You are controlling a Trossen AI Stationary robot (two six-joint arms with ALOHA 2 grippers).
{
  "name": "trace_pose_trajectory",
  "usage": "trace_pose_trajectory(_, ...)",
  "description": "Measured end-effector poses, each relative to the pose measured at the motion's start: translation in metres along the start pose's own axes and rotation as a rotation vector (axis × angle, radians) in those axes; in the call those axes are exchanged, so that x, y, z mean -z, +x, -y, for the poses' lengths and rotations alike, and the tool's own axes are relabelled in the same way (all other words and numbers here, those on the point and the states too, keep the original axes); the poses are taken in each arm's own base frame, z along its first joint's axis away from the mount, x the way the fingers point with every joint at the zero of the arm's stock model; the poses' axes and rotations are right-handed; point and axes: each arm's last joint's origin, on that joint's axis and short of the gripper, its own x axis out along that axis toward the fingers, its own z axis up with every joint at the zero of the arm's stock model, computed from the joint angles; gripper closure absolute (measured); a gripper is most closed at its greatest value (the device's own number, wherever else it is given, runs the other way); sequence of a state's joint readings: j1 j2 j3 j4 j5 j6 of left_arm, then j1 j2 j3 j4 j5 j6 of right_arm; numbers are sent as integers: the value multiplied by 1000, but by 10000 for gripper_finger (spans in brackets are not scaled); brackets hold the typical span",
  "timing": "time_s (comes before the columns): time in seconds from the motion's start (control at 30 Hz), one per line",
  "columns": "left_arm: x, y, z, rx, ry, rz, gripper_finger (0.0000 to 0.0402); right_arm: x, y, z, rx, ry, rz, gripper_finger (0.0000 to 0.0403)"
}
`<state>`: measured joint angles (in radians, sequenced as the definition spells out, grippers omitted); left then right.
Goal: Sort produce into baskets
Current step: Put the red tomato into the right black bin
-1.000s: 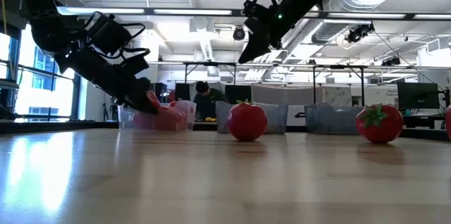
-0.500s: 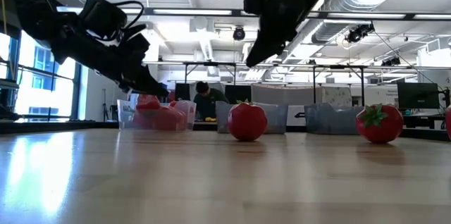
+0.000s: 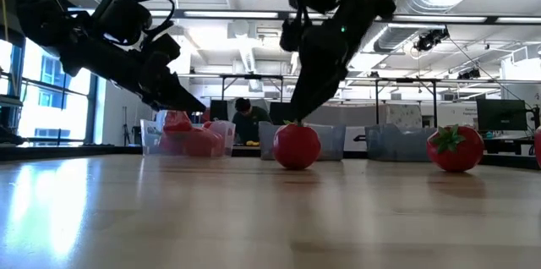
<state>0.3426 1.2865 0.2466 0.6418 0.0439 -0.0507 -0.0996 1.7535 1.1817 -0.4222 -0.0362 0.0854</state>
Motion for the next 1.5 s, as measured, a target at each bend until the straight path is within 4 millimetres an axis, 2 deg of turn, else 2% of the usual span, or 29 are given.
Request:
trace_pose_trajectory(0.2,0,0,0,0,0,-2,401,2,13,14,11,-9,-21,33)
trace_pose_trajectory(0.3,1,0,0,0,2,-7,402,3,21,18,-63,-5,-36,34)
trace_pose_trajectory(0.37,1,0,0,0,13,-11,401,4,26,20,-111,-9,-39,34)
trace_pose_trajectory(0.6,2,0,0,4,36,-17,401,8,37,24,-115,3,-72,40)
trace_pose_trajectory(0.73,2,0,0,4,54,-17,402,7,35,27,-82,29,-66,76)
trace_pose_trajectory(0.93,2,0,0,5,88,-16,402,6,32,36,-72,107,-61,161)
trace_pose_trajectory(1.07,2,0,0,5,88,-16,401,1,11,40,-63,133,-23,175)
trace_pose_trajectory(1.2,2,0,0,5,81,-16,402,-4,-32,54,44,185,-14,172)
trace_pose_trajectory(1.37,2,0,0,5,81,-16,402,10,-89,87,301,281,-96,169)
trace_pose_trajectory(1.5,1,0,0,5,77,-14,402,29,-124,125,445,413,-132,174)
